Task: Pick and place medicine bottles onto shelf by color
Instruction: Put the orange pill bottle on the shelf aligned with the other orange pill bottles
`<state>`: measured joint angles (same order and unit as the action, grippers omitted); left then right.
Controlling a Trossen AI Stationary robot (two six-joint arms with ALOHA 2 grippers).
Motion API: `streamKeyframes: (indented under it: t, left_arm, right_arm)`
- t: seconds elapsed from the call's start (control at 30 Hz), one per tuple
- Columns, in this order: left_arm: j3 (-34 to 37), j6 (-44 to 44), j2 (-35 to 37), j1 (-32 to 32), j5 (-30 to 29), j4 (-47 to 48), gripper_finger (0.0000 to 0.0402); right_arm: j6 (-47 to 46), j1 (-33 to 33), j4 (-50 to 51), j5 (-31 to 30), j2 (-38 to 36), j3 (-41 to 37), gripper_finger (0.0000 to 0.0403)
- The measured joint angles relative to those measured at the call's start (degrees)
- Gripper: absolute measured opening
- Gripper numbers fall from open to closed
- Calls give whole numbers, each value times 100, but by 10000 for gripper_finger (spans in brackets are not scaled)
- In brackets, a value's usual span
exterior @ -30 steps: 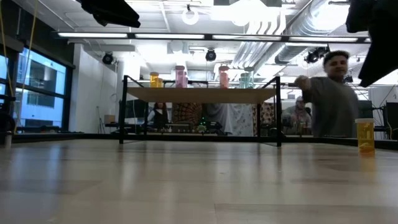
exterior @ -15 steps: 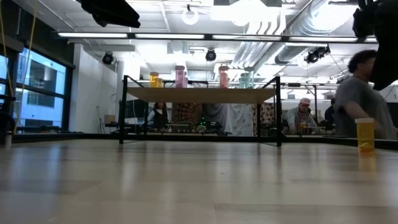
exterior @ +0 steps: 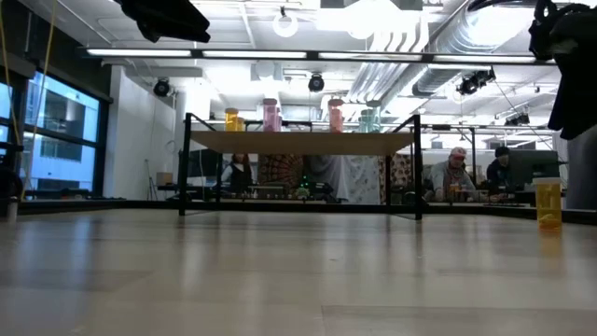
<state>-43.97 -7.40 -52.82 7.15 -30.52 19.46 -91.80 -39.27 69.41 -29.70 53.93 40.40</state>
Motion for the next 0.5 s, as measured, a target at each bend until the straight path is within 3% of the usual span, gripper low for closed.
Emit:
streamKeyframes:
  t: [0.27,0.5]
  left_arm:
    - [0,-10,0,-2,157,2,200]
    - [0,2,2,0,155,4,200]
  right_arm:
    - [-397,-43,-72,-75,599,0,220]
    - [-1042,-568,-97,-214,1106,-1,220]
